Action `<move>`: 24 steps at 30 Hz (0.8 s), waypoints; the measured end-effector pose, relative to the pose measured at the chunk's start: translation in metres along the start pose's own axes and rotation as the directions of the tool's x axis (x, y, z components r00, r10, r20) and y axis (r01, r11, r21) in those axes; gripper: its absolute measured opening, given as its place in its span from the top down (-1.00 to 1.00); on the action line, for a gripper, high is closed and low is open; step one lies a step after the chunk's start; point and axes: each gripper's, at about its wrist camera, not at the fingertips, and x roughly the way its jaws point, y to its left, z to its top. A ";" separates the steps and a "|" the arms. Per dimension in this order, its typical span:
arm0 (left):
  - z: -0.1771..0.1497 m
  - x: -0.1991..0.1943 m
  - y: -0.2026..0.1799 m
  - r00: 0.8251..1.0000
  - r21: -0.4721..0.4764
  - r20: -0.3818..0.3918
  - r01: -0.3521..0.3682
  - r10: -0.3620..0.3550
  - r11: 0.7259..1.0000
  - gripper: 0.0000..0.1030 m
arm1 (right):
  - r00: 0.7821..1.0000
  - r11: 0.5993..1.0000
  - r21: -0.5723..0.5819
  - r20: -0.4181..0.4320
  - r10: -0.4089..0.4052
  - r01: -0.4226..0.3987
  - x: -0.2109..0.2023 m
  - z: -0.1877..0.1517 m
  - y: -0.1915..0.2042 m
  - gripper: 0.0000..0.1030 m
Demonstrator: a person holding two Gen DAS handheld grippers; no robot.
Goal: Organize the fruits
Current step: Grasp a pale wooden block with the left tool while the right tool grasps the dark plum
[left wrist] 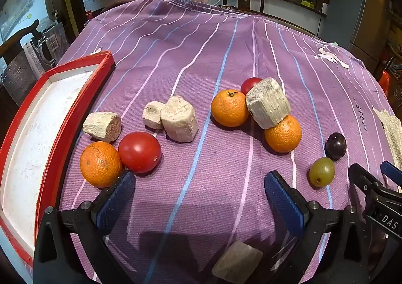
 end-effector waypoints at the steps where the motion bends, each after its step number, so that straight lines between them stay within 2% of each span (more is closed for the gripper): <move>1: 0.000 0.000 0.000 1.000 -0.001 0.000 -0.003 0.003 1.000 -1.00 | 1.000 1.000 0.000 -0.001 0.001 -0.001 0.000 0.000 0.000 -1.00; 4: -0.003 -0.002 0.001 1.000 -0.009 -0.003 -0.010 0.010 1.000 -1.00 | 1.000 1.000 0.001 -0.003 0.000 0.000 0.000 -0.001 0.000 -1.00; 8: -0.007 -0.005 0.006 0.999 0.023 -0.029 0.032 -0.032 0.999 -1.00 | 1.000 1.000 -0.006 -0.016 0.009 -0.009 -0.001 0.000 0.000 -1.00; 9: -0.010 -0.009 0.010 0.998 0.011 -0.020 0.055 -0.054 0.998 -0.99 | 1.000 1.000 -0.004 -0.025 0.006 -0.006 0.000 0.001 0.000 -1.00; 11: -0.016 -0.022 0.023 0.994 -0.040 0.013 0.108 -0.107 0.993 -0.84 | 0.999 1.000 0.001 -0.037 0.002 -0.002 0.002 0.001 0.005 -1.00; 14: -0.017 -0.057 0.032 0.987 -0.052 0.108 0.125 -0.119 0.991 -0.81 | 0.999 1.000 0.002 -0.034 0.001 -0.001 0.003 0.001 0.008 -1.00; 17: -0.016 -0.097 0.053 0.970 -0.072 0.233 0.092 -0.073 0.993 -0.81 | 1.000 1.000 0.003 -0.025 0.001 -0.001 0.000 -0.002 0.004 -1.00; 19: -0.017 -0.126 0.073 0.948 -0.095 0.318 0.052 -0.020 0.994 -0.81 | 1.000 1.000 -0.002 -0.026 0.005 -0.005 -0.001 -0.001 0.002 -1.00; 24: -0.025 -0.163 0.105 0.915 -0.117 0.382 -0.095 0.133 0.989 -0.81 | 0.999 0.999 0.010 -0.028 0.033 -0.033 -0.010 -0.006 -0.004 -0.98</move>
